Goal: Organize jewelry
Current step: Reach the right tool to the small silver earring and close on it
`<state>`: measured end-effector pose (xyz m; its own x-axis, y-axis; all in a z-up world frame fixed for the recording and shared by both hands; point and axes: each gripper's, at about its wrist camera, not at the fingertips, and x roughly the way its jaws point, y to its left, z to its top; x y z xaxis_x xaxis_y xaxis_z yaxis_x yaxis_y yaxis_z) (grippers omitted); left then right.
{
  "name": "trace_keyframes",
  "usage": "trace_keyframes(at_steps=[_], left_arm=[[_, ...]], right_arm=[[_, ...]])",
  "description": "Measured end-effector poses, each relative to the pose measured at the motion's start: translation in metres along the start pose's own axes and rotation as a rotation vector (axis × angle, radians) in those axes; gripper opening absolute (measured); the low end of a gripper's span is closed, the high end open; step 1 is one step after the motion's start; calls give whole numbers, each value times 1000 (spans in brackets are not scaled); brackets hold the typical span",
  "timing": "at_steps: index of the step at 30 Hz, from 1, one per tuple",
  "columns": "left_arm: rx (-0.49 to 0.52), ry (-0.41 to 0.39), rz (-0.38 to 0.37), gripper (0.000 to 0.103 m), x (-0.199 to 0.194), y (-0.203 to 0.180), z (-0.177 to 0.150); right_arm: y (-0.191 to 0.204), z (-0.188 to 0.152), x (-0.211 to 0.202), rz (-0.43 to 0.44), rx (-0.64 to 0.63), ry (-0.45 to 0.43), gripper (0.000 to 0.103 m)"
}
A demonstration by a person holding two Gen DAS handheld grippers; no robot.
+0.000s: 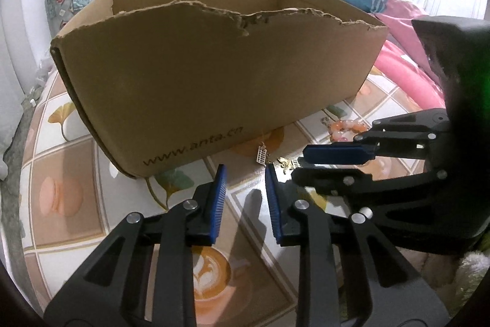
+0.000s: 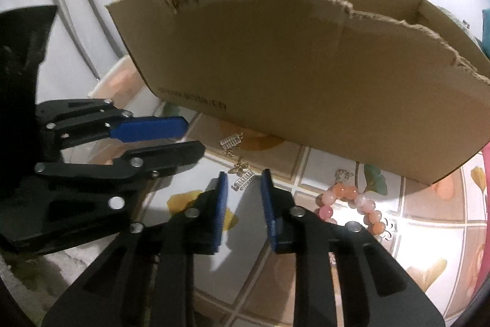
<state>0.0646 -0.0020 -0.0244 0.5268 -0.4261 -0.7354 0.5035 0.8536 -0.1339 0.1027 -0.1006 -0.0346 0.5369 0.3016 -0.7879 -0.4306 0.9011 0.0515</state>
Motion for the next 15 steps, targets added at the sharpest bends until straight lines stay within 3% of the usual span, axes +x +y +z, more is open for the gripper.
trace_keyframes(at_steps=[5,15], left_arm=[[-4,6,2,24,4,1,1],[8,-1,-2,24,3,-3,2]], right_arm=[[1,2,2,-27,-30,23,6],[-1,-2,-4,-54,-6,21,5]])
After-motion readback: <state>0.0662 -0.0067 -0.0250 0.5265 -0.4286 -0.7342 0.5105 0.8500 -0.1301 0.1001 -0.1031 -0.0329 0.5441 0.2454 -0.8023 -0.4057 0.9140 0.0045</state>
